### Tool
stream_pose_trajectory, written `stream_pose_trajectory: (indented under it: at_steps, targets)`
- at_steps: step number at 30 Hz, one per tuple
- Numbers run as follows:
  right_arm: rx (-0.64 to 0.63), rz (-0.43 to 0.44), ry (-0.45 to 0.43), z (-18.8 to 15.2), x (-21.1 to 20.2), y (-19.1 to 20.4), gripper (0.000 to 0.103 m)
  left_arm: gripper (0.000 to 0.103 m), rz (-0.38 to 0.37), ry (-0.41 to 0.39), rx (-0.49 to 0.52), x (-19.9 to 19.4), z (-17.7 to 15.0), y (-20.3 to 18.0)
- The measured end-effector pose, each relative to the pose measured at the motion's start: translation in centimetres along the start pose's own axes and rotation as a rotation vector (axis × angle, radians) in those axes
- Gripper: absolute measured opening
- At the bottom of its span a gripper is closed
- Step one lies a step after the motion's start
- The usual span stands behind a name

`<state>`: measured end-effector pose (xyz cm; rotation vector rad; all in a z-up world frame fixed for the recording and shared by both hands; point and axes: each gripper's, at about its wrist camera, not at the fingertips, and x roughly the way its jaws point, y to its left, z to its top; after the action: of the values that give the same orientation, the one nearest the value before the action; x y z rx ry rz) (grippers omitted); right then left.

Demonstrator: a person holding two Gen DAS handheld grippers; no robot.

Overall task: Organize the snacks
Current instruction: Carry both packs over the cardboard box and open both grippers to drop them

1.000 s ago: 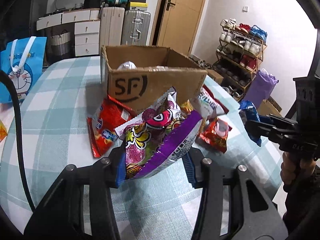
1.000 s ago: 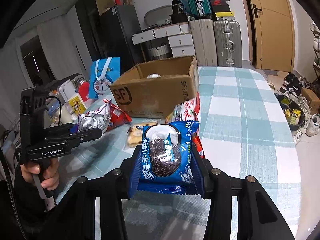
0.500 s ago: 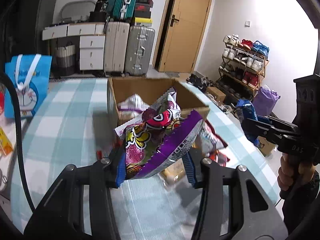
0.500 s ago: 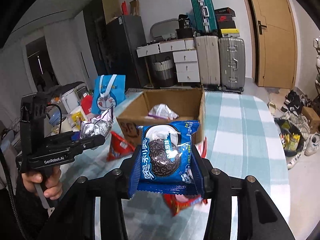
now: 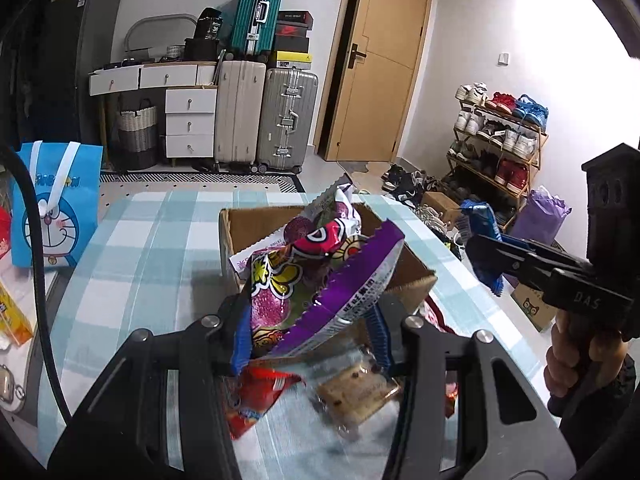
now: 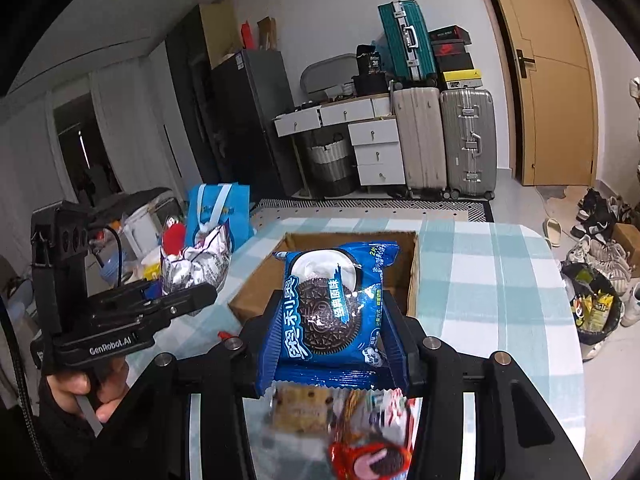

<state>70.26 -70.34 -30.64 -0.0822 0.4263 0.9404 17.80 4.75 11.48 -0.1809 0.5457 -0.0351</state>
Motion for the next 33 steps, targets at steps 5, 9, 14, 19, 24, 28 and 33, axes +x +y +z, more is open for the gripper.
stream_pose_trajectory:
  at_steps: [5, 9, 14, 19, 24, 28, 33]
  targets:
    - [0.019, -0.01, -0.004, 1.2, 1.5, -0.8, 0.046, 0.044, 0.012, 0.001, 0.012, 1.7, 1.6, -0.1]
    - [0.031, -0.005, 0.002, 2.0, 2.8, -1.3, 0.046, 0.044, 0.018, 0.006, 0.009, 3.4, 2.6, 0.1]
    - [0.031, 0.005, 0.024, 2.6, 5.2, -1.7, 0.046, 0.044, 0.022, 0.025, 0.003, 6.0, 3.2, 0.5]
    - [0.043, 0.01, 0.056, 2.6, 7.8, -2.3, 0.046, 0.044, 0.032, 0.06, 0.005, 9.3, 3.4, 1.1]
    - [0.042, 0.016, 0.08, 2.4, 9.9, -2.5, 0.046, 0.044, 0.036, 0.099, 0.005, 12.1, 2.8, 2.0]
    - [0.046, 0.021, 0.102, 2.1, 11.5, -2.7, 0.046, 0.044, 0.042, 0.119, 0.007, 14.0, 2.5, 2.4]
    - [0.049, 0.021, 0.134, 1.6, 13.3, -3.0, 0.046, 0.044, 0.052, 0.154, 0.01, 16.2, 2.2, 2.9]
